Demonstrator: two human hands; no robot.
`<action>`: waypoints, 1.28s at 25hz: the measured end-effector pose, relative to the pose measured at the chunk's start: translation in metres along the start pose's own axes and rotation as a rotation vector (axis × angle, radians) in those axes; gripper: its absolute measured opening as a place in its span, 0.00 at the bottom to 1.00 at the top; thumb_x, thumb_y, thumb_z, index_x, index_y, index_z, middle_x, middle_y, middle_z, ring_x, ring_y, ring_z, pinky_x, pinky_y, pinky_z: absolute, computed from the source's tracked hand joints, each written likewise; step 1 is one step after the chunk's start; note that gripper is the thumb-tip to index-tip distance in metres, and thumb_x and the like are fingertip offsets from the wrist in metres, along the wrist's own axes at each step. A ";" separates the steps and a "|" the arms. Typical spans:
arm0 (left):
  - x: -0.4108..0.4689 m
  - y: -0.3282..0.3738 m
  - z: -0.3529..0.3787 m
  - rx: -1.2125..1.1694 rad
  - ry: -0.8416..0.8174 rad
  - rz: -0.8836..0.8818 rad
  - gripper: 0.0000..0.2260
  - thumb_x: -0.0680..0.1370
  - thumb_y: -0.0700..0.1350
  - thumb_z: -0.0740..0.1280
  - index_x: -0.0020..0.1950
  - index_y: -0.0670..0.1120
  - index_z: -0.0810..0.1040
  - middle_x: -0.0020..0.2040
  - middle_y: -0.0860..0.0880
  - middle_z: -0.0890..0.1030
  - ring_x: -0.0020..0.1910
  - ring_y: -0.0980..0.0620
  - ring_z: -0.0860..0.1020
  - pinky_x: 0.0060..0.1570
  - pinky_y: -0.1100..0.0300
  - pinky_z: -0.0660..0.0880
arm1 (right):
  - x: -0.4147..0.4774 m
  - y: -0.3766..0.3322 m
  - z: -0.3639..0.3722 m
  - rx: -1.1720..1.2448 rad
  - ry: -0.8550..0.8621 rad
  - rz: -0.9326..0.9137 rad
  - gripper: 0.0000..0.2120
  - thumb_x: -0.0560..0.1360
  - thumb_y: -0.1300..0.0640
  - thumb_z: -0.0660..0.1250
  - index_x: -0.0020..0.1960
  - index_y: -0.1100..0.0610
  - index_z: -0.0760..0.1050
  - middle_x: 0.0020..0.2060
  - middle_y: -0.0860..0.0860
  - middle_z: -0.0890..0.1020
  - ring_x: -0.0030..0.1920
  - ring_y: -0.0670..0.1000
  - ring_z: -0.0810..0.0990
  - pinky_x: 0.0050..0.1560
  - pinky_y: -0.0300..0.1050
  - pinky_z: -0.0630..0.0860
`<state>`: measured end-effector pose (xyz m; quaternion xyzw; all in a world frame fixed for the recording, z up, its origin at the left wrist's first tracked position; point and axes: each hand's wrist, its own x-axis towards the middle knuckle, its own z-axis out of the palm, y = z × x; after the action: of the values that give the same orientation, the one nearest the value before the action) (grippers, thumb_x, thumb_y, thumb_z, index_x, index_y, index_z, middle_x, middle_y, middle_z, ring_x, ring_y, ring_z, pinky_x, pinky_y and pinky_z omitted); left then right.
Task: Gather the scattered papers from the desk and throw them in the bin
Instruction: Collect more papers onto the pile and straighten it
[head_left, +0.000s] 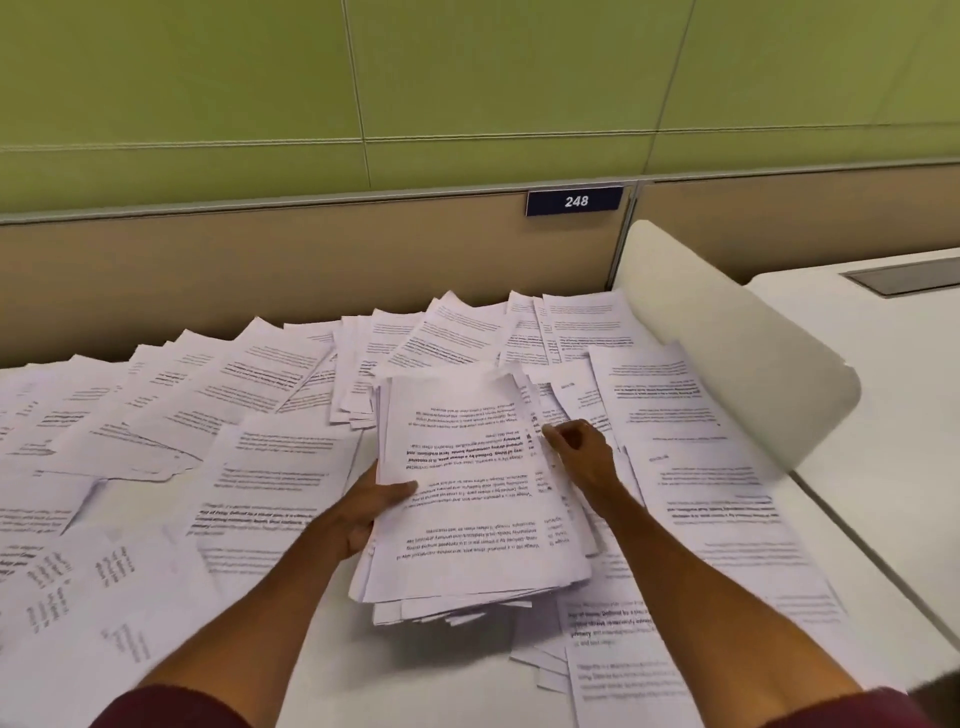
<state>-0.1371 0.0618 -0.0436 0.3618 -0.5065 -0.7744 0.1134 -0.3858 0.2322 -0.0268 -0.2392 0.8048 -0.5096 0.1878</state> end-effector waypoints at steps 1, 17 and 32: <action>0.003 0.003 0.010 0.023 -0.029 0.002 0.23 0.74 0.32 0.68 0.69 0.42 0.70 0.62 0.39 0.78 0.56 0.40 0.80 0.56 0.42 0.77 | 0.000 0.009 -0.018 -0.051 0.106 -0.011 0.14 0.74 0.50 0.71 0.51 0.61 0.78 0.47 0.54 0.83 0.51 0.54 0.80 0.47 0.38 0.72; 0.012 -0.014 0.097 0.272 0.066 -0.172 0.10 0.74 0.33 0.67 0.55 0.38 0.77 0.52 0.38 0.80 0.40 0.43 0.80 0.43 0.56 0.77 | -0.039 0.092 -0.152 -0.770 0.130 0.399 0.24 0.74 0.46 0.67 0.67 0.53 0.68 0.67 0.60 0.67 0.67 0.63 0.64 0.65 0.57 0.65; 0.018 -0.021 0.167 0.480 0.378 -0.088 0.17 0.73 0.35 0.66 0.63 0.38 0.75 0.63 0.35 0.74 0.57 0.38 0.74 0.56 0.52 0.72 | -0.030 0.053 -0.109 -0.421 0.149 0.499 0.24 0.81 0.46 0.55 0.68 0.63 0.69 0.66 0.63 0.72 0.67 0.63 0.70 0.66 0.56 0.68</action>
<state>-0.2582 0.1789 -0.0320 0.5374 -0.6287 -0.5559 0.0835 -0.4314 0.3480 -0.0289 -0.0301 0.9378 -0.2865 0.1938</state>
